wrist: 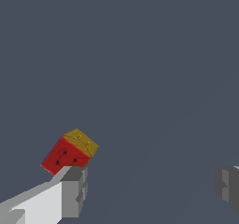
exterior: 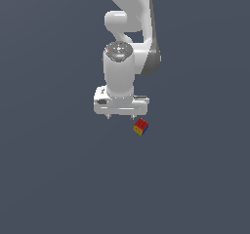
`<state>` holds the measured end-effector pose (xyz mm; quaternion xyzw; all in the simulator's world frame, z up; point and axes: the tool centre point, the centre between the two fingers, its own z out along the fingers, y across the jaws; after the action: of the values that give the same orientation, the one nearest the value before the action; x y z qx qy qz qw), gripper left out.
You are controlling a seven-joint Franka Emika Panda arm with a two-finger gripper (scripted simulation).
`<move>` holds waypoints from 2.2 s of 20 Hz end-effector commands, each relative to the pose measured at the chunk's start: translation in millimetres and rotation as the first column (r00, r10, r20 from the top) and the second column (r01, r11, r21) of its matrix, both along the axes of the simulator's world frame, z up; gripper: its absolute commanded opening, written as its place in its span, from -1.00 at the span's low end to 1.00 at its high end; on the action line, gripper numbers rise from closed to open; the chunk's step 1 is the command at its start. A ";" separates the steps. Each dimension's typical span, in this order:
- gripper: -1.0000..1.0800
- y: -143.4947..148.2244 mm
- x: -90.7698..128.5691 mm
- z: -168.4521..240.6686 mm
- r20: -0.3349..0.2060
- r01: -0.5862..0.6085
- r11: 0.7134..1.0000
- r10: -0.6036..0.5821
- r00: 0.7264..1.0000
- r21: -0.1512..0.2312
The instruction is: Pick up the object and move it to a goal position.
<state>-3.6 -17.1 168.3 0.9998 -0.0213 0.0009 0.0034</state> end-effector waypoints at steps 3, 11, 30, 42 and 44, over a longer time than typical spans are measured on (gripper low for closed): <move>0.92 -1.3 -0.2 -0.9 0.000 0.001 1.000 -0.001 1.000 -0.002; 0.92 -20.7 -3.1 -12.1 -0.007 0.018 0.999 -0.018 1.000 -0.029; 0.92 14.7 -8.7 -35.3 -0.014 -0.254 0.967 0.254 0.967 -0.022; 0.92 68.8 -22.8 -68.1 -0.012 -0.623 0.782 0.623 0.782 -0.004; 0.92 76.1 -25.2 -72.2 -0.011 -0.665 0.747 0.665 0.747 -0.001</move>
<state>-27.0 53.3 99.2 0.9492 0.3145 -0.0033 0.0066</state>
